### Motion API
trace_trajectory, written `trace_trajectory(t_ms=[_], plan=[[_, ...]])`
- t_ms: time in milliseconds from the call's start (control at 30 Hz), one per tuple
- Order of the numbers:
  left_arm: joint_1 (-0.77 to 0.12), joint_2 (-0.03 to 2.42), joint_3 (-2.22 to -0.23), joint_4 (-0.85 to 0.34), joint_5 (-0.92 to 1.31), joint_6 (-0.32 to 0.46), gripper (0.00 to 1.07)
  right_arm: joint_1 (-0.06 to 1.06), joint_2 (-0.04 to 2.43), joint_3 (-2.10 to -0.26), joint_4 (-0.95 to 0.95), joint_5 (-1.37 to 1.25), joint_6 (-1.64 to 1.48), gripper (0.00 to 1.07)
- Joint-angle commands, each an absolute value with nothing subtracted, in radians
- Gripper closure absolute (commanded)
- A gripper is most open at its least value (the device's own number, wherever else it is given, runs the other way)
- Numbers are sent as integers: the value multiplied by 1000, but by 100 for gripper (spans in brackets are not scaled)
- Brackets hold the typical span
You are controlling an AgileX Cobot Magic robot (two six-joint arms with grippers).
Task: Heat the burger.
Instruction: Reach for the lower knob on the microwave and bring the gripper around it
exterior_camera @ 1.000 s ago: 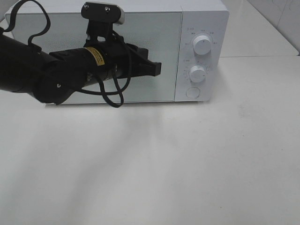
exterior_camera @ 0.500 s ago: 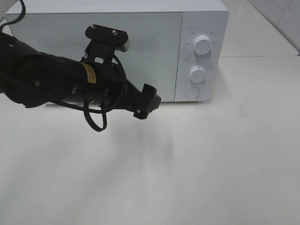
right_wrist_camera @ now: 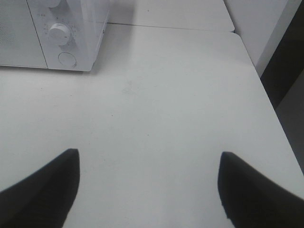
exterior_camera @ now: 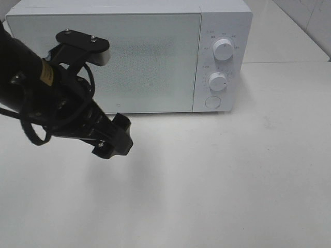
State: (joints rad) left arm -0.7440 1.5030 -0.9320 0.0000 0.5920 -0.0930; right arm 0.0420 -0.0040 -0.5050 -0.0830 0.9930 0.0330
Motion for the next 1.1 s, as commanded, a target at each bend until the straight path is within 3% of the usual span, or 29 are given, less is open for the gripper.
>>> trace_trajectory(t_ms=[33, 233, 300, 333, 400, 433, 500, 600, 767, 1100], plan=[[-727, 1468, -931, -13, 671, -100, 8, 34, -31, -500, -85, 993, 38, 31], [-602, 1386, -931, -18, 808, -103, 8, 34, -31, -500, -85, 993, 38, 31], [-513, 1342, -931, -18, 868, -98, 8, 34, -31, -500, -85, 993, 38, 31], [-513, 1342, -931, -18, 868, -98, 8, 34, -31, -500, -85, 993, 38, 31], [-392, 1285, -931, -22, 933, -88, 8, 34, -31, -500, -85, 993, 38, 31], [-392, 1285, -931, -22, 933, -88, 8, 34, -31, -500, -85, 993, 38, 31], [-298, 1248, -931, -23, 987, -75, 8, 34, -31, -500, -85, 993, 38, 31], [-231, 1215, -929, -32, 1030, -72, 8, 34, -31, -500, -85, 993, 38, 31], [-176, 1141, -872, -57, 1036, -71, 8, 34, -31, -500, -85, 993, 38, 31], [-176, 980, -706, -55, 1099, -57, 8, 34, -31, -500, -85, 993, 38, 31]])
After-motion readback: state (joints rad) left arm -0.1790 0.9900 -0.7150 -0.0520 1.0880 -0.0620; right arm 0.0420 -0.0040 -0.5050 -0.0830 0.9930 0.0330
